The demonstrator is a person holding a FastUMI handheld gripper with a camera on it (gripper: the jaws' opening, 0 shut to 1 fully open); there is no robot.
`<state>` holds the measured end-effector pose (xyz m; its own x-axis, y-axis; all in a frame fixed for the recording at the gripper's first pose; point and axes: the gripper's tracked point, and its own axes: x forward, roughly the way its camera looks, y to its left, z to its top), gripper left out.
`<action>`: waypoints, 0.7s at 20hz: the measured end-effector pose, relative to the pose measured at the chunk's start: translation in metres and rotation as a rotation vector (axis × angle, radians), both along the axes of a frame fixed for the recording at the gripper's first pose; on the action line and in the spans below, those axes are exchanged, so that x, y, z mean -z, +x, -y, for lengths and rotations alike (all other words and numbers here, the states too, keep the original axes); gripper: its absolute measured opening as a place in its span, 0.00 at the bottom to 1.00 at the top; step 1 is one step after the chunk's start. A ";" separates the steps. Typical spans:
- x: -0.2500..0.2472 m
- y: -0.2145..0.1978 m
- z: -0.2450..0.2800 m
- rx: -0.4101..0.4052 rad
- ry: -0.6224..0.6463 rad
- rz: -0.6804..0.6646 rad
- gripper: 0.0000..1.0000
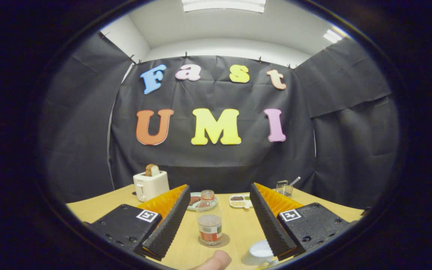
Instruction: Take the bottle from table, then pour the juice into the cup, finally place the bottle on the coaster
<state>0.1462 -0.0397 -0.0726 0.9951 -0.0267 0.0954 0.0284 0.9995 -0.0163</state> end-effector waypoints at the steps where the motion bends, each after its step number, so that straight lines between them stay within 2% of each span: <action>1: -0.016 -0.017 0.001 0.004 0.001 0.007 1.00; 3: -0.045 -0.051 0.005 0.010 0.016 0.014 1.00; 8: -0.109 -0.131 -0.007 -0.051 0.129 0.056 1.00; 12: -0.124 -0.180 0.017 0.027 0.031 0.012 1.00; 14: -0.124 -0.196 0.018 0.029 0.026 -0.008 1.00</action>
<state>-0.0493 -0.0580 0.0510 0.9946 -0.0575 0.0865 0.0569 0.9983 0.0097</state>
